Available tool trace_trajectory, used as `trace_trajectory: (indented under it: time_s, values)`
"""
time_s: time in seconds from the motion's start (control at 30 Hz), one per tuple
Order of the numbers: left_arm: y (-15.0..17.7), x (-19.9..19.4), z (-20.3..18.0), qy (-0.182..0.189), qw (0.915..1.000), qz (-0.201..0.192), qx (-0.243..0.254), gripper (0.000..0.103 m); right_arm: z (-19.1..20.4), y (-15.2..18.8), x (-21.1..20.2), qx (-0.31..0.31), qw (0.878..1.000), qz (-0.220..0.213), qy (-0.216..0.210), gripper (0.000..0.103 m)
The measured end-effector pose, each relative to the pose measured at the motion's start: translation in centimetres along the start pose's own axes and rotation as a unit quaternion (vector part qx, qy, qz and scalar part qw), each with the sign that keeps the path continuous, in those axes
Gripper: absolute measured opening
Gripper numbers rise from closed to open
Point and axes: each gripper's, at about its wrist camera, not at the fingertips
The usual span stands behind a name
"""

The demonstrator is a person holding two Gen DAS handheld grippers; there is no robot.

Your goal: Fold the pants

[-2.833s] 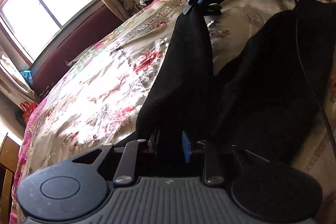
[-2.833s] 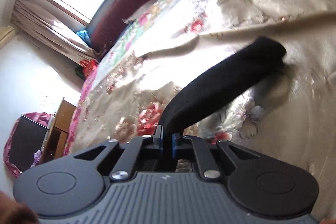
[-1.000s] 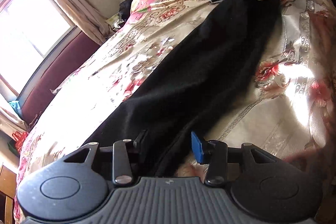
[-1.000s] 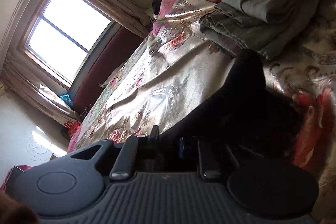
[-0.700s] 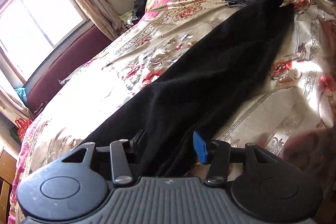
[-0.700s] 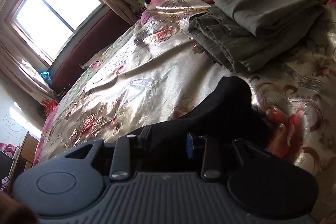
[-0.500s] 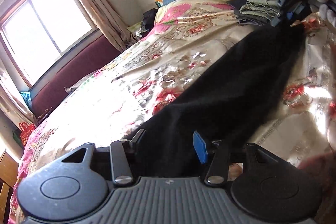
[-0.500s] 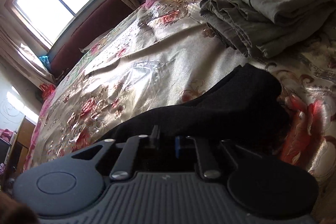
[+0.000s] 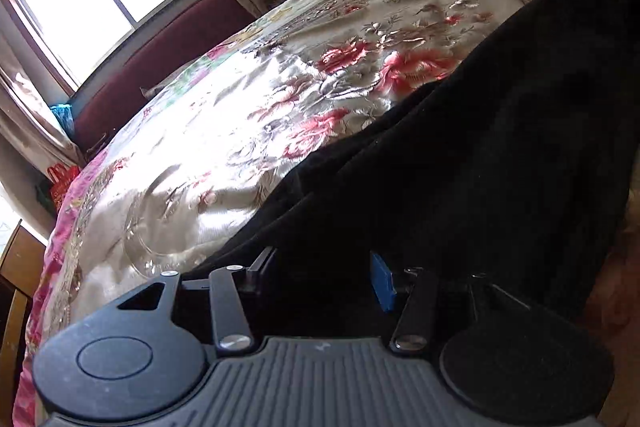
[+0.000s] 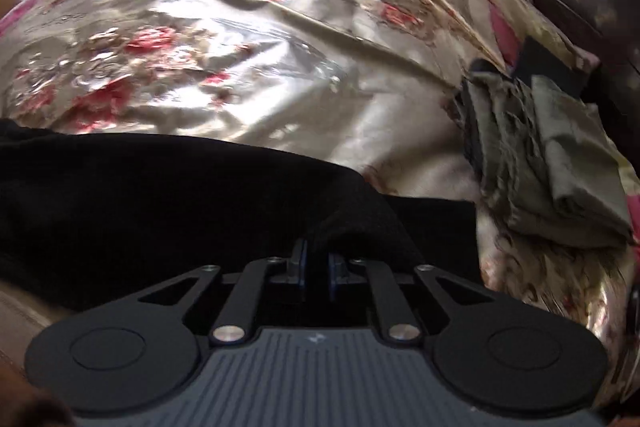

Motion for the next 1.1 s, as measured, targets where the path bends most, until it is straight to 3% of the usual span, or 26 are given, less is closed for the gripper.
trace_trajectory:
  time_s: [0.13, 0.4, 0.53, 0.63, 0.67, 0.73, 0.83, 0.87, 0.9, 0.93, 1.0, 1.03, 1.1]
  values:
    - [-0.6, -0.4, 0.5, 0.006, 0.9999, -0.007, -0.008, 0.063, -2.1, -0.9, 1.6, 0.085, 0.996, 0.024, -0.025, 0.005]
    - [-3.4, -2.2, -1.5, 0.016, 0.9957, -0.090, -0.015, 0.063, -5.0, 1.5, -1.2, 0.198, 0.978, -0.014, -0.058, 0.003]
    - [-5.6, -3.7, -5.9, 0.079, 0.9890, -0.125, -0.008, 0.064, -6.7, 1.1, -1.5, 0.241, 0.964, -0.042, -0.108, 0.003]
    - [-7.0, -4.1, -9.8, 0.131, 0.9827, -0.130, 0.010, 0.064, -8.0, 1.6, -0.7, 0.299, 0.943, -0.063, -0.133, 0.012]
    - [-7.4, -4.1, -11.1, 0.142, 0.9811, -0.130, 0.019, 0.064, -8.3, 1.8, 0.1, 0.313, 0.936, -0.055, -0.149, 0.014]
    - [-8.3, -3.9, -13.3, 0.156, 0.9790, -0.127, 0.030, 0.064, -8.9, 2.3, 1.9, 0.350, 0.919, -0.030, -0.180, 0.034]
    - [-9.3, -3.7, -15.6, 0.175, 0.9755, -0.126, 0.042, 0.064, -9.2, 3.1, 4.2, 0.394, 0.894, 0.006, -0.214, 0.039]
    - [-9.6, -3.5, -16.2, 0.177, 0.9751, -0.125, 0.047, 0.064, -9.3, 3.3, 4.9, 0.410, 0.887, 0.009, -0.215, 0.038]
    - [-9.9, -3.3, -16.7, 0.181, 0.9746, -0.122, 0.051, 0.064, -9.4, 3.2, 5.5, 0.423, 0.882, 0.009, -0.208, 0.030]
    - [-10.2, -3.2, -17.1, 0.187, 0.9736, -0.120, 0.054, 0.064, -9.6, 2.9, 6.4, 0.432, 0.878, 0.010, -0.205, 0.007]
    - [-10.8, -3.3, -17.7, 0.181, 0.9739, -0.117, 0.070, 0.064, -10.2, 1.6, 7.1, 0.460, 0.857, 0.016, -0.232, 0.005]
    - [-11.3, -3.6, -17.7, 0.173, 0.9736, -0.123, 0.086, 0.064, -10.6, 0.4, 6.2, 0.456, 0.852, -0.008, -0.258, 0.005]
    - [-12.0, -4.8, -17.3, 0.150, 0.9725, -0.143, 0.107, 0.064, -10.8, -1.8, 2.2, 0.407, 0.869, -0.080, -0.268, 0.005]
Point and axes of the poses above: each gripper's, at about its wrist camera, not at the fingertips, and x roughly the way its jaws point, z to its left, y to its underside, and after that the axes turned 11 degrees about y, right-handed
